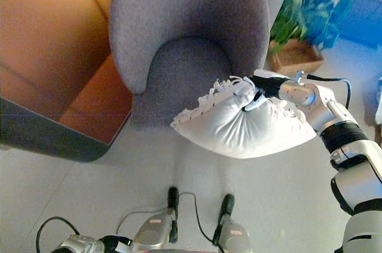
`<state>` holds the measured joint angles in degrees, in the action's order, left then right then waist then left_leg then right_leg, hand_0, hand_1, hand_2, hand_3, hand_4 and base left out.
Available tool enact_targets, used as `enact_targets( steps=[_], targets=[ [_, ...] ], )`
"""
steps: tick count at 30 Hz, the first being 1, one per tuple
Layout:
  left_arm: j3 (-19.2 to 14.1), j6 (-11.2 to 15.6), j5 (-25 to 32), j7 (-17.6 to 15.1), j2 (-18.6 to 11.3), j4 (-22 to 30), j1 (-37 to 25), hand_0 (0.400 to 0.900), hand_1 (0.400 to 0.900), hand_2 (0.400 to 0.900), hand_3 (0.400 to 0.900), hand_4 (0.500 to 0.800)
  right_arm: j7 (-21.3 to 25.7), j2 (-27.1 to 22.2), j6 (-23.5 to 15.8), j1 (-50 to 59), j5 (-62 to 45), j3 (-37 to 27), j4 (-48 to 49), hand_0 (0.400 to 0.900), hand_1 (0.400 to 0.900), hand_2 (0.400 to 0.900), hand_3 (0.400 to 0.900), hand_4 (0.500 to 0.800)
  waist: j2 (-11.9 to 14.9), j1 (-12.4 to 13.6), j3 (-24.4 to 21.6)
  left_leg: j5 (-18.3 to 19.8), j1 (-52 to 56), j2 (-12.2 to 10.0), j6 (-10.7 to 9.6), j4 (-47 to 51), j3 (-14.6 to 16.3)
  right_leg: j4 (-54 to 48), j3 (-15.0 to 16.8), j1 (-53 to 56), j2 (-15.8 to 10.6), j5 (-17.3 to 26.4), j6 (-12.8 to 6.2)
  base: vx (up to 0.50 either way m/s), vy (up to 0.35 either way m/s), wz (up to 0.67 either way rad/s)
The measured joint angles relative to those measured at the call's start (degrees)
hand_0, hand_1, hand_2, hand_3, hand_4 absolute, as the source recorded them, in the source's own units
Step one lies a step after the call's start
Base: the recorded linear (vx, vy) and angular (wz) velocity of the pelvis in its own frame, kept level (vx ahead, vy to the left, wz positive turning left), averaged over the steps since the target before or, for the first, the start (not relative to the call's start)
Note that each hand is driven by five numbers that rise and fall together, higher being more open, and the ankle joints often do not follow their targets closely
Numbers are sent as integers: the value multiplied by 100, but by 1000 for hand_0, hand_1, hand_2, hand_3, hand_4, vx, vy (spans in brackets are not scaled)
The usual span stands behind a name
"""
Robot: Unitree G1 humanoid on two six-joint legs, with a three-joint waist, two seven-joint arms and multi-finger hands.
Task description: Pick up the pillow and put it on the sofa.
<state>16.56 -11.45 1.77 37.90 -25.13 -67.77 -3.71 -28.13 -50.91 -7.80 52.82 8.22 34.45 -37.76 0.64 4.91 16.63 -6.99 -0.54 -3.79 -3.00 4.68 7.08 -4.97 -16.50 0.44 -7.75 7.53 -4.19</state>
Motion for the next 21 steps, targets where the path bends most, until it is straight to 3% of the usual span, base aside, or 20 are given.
enact_targets(
  steps=[6,11,21],
  targets=[
    [-19,-306,-174,110,26,-132,171,900,900,900,900,800,-137,71,274,75,-365,110,80,400,400,400,400,500,116,20,-686,52,183,5,-16,0,-73,-2,-89,231,-7,-92,-37,38,49,5],
    [8,-548,-205,278,112,-256,233,900,900,900,900,800,-278,280,549,407,-442,377,-142,400,400,400,400,500,120,27,-963,79,306,-8,-43,23,-76,-2,-93,353,-9,-112,-55,81,72,6],
    [-49,-1085,-215,440,327,-379,218,900,900,900,900,800,-387,735,1430,510,-389,577,-885,400,400,400,400,500,137,345,-1142,79,338,19,-21,17,-286,2,-281,514,-44,-169,-76,140,93,17]
  ],
)
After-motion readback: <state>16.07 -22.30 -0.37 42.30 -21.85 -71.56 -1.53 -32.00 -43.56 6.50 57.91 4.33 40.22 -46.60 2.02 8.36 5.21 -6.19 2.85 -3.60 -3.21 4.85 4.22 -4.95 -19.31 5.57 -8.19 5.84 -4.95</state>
